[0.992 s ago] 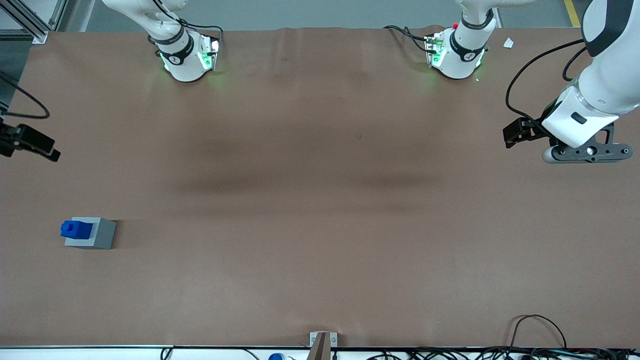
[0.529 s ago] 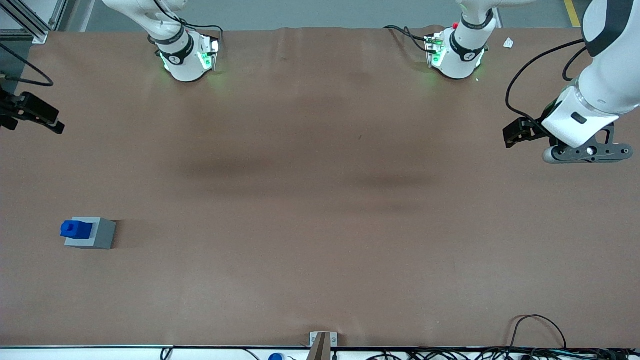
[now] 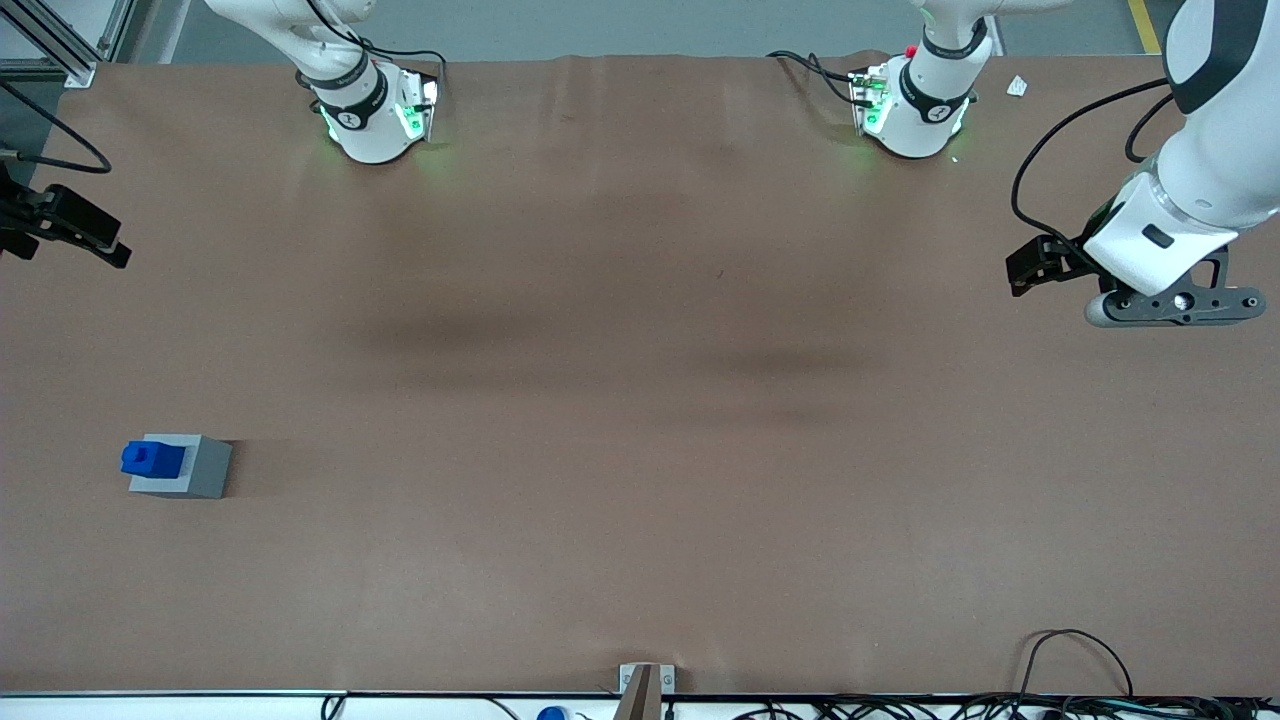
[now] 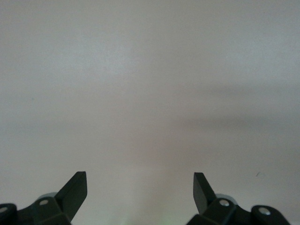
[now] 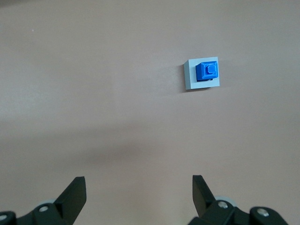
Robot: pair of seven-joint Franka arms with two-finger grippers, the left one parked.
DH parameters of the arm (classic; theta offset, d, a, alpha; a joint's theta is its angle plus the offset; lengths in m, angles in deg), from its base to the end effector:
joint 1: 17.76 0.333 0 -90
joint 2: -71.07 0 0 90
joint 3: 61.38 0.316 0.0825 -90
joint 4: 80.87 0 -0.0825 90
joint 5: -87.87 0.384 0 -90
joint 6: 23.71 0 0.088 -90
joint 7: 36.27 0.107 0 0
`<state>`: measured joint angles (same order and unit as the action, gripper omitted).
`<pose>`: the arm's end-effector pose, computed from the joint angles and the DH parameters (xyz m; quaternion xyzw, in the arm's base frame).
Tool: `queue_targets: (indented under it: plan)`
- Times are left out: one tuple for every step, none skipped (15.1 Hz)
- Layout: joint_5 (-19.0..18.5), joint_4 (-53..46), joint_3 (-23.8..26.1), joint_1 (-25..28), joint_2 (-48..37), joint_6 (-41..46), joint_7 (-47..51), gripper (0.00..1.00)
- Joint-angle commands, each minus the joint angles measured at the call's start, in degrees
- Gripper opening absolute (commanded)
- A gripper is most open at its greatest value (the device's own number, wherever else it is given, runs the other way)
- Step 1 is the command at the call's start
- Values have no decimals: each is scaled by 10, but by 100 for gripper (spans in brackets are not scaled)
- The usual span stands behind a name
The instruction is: Insert blue part into gray base with right arm
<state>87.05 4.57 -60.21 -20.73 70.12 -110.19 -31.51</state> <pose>0.5429 -0.0186 0.6654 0.9982 -0.0578 0.0175 0.0069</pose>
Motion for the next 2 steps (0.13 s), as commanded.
queue_targets:
  plan:
    - [-3, 11, 11, -14, -14, -4, 0, 100]
    - [-3, 12, 11, -13, -14, -4, 0, 100]
